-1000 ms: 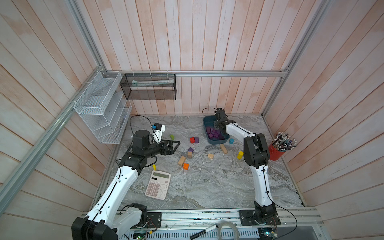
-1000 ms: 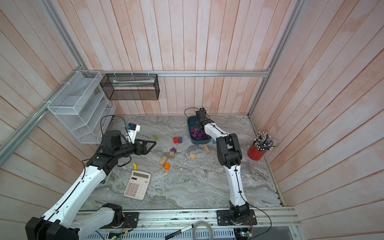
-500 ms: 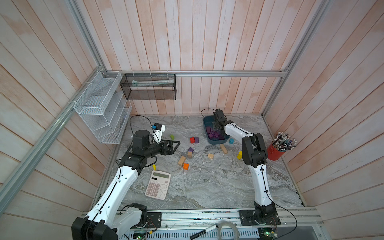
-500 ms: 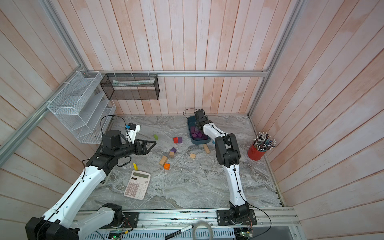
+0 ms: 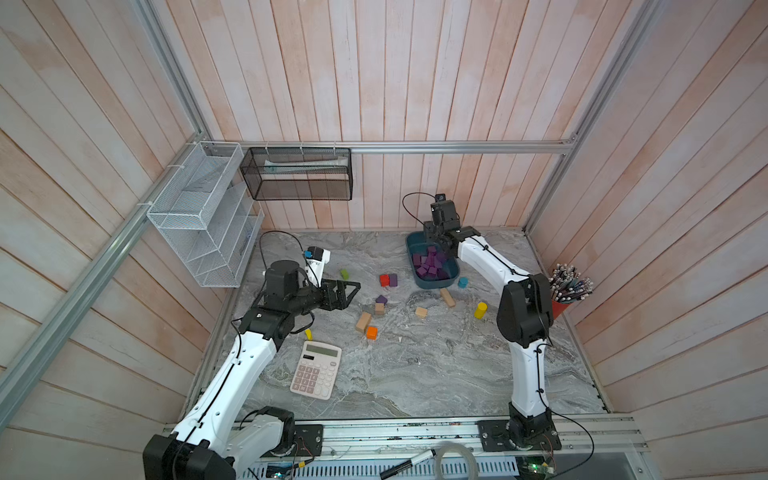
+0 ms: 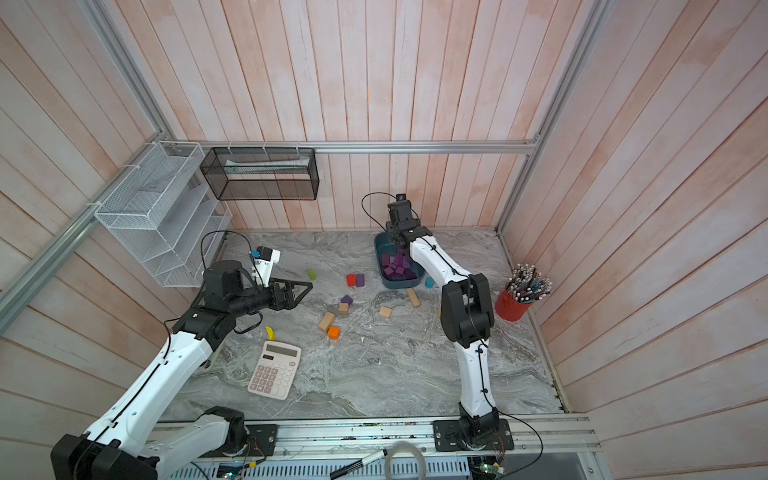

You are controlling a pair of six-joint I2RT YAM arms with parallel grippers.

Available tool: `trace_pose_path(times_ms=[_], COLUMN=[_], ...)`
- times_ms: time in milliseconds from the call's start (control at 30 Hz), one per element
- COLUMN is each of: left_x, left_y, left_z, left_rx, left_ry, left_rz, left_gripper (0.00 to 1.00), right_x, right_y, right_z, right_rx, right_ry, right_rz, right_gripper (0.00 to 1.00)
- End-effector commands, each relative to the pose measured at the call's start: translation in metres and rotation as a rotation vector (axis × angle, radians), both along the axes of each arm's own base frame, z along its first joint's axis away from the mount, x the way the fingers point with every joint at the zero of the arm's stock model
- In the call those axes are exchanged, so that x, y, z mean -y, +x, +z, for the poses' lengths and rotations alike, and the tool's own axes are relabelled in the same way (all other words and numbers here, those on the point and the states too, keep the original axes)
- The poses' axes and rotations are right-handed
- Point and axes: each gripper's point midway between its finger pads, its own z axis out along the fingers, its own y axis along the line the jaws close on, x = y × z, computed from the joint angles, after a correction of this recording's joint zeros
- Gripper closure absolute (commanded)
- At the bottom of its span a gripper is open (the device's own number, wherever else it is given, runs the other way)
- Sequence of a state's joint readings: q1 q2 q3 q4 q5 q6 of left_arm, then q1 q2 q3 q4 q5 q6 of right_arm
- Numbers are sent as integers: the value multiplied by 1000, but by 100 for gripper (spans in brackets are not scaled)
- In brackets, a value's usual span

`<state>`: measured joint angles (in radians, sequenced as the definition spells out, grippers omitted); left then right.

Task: Pick purple bricks into the storage bin
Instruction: Place the building block in the storage box, then pick up the building block from the center of the board.

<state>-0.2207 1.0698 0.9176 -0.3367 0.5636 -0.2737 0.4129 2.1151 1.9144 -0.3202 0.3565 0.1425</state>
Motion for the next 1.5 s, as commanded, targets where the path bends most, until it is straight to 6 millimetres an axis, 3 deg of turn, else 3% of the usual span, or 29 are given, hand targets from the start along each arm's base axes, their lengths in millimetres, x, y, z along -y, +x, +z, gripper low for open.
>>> trace_pose_path(times_ms=[0, 200, 400, 633, 833, 1100, 1200, 1467], left_x=[-7, -15, -24, -39, -55, -66, -70, -69], left_y=[2, 6, 11, 18, 24, 27, 26, 33], left_z=[-3, -5, -6, -9, -11, -13, -16, -36], left_rx=[3, -1, -10, -33, -50, -43, -25, -59], left_ry=[18, 38, 50, 61, 76, 123, 165, 240], left_rz=[32, 73, 122, 191, 266, 315, 322, 328], left_gripper=[2, 0, 0, 0, 0, 2, 2, 2], right_x=[-10, -36, -71, -110, -130, -143, -143, -101], right_y=[-21, -60, -99, -138, -153, -163, -168, -190], right_z=[22, 36, 38, 19, -8, -34, -33, -27], right_rx=[12, 32, 29, -46, -156, -272, -293, -261], right_ry=[58, 130, 226, 413, 535, 613, 662, 693], right_rz=[29, 80, 119, 98, 1, -138, -158, -259], right_gripper=[29, 30, 32, 34, 37, 39, 39, 39])
